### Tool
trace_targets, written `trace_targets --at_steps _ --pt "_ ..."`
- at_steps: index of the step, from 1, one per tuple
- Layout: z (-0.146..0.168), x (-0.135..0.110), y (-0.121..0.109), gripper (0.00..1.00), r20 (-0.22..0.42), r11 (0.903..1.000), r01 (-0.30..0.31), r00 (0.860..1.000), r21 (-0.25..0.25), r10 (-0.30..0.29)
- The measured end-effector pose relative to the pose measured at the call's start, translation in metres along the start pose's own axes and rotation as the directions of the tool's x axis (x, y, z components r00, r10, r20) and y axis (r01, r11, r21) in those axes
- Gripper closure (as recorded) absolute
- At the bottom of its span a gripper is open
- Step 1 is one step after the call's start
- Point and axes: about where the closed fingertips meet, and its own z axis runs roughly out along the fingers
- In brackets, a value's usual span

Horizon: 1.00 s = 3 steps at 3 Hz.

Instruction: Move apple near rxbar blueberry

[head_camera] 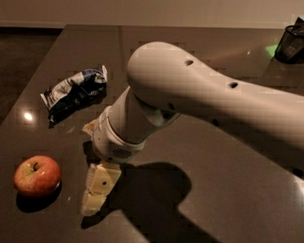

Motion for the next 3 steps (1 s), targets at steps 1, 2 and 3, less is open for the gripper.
trace_targets --at_steps 1,2,3 --pt "0.023 -0.018 0.002 0.00 0.048 0.9998 -0.006 0.999 -0.017 0.007" --pt "0.036 -0.042 0.002 0.00 0.108 0.9998 -0.001 0.994 -0.019 0.003" --pt "0.045 -0.057 0.003 0.03 0.135 0.9997 -0.003 0.991 -0.025 0.007"
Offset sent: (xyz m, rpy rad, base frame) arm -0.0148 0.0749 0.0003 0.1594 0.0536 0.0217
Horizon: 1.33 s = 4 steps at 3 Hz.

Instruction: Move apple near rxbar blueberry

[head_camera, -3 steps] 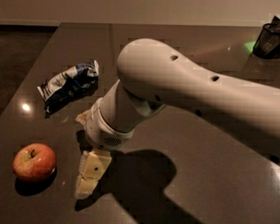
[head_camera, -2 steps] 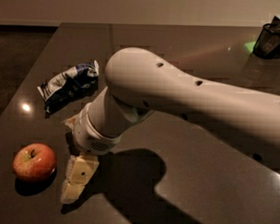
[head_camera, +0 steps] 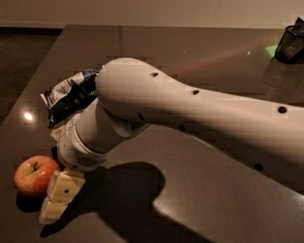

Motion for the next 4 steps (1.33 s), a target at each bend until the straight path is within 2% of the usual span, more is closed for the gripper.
trace_targets --at_steps 1,2,3,4 --pt "0.005 -0.009 -0.001 0.33 0.006 1.0000 -0.006 1.000 -0.002 0.006" --pt "0.005 -0.013 -0.001 0.56 0.014 0.9999 -0.013 1.000 0.003 0.013" --pt "-0.017 -0.015 -0.011 0.80 0.011 0.9979 -0.014 1.000 0.063 0.013" --pt "-0.058 -0.009 -0.030 1.00 -0.017 0.9857 -0.008 1.000 0.168 0.011"
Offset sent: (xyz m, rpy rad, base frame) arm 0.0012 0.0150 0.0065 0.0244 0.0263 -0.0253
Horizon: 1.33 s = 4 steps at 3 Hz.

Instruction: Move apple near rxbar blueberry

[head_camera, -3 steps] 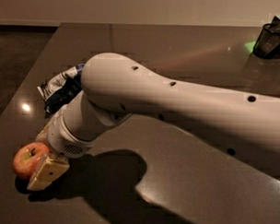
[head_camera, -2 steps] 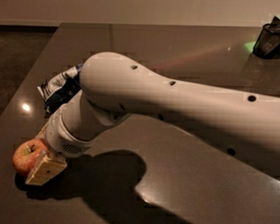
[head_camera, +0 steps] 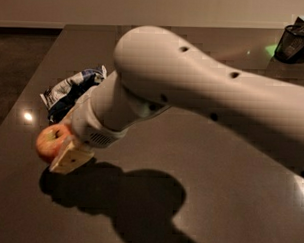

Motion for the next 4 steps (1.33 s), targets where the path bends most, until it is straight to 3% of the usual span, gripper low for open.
trace_targets --at_steps 1,2,3,4 --pt "-0.048 0.021 -0.034 1.00 -0.049 0.9930 0.003 0.999 0.118 0.003" --pt "-0.094 0.052 -0.068 1.00 -0.112 0.9759 0.004 0.993 0.218 0.021" --pt "-0.121 0.096 -0.100 1.00 -0.171 0.9626 -0.020 0.983 0.270 0.068" --pt "-0.125 0.124 -0.114 1.00 -0.189 0.9588 -0.051 0.976 0.279 0.107"
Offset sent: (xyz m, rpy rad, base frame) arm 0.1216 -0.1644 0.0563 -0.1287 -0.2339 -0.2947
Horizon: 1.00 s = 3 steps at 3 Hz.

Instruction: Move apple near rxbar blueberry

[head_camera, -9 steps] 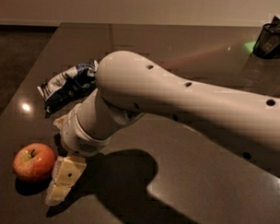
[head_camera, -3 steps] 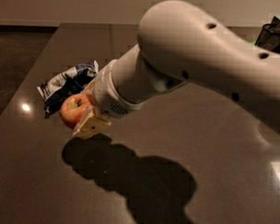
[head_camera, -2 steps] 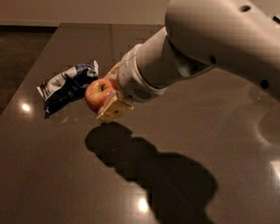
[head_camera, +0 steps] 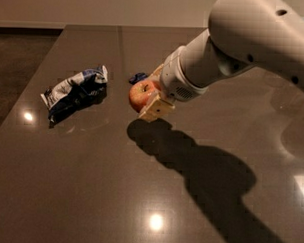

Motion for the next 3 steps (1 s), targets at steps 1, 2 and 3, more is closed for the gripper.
trace_targets --at_steps 1,2,3 --pt "0.013 0.024 -0.013 1.00 -0.007 0.9993 -0.037 0.999 -0.002 0.037" --pt "0.024 0.035 -0.023 0.85 -0.004 0.9981 -0.062 0.998 -0.002 0.062" --pt "0.035 0.042 -0.031 0.62 0.005 0.9966 -0.082 0.997 0.000 0.082"
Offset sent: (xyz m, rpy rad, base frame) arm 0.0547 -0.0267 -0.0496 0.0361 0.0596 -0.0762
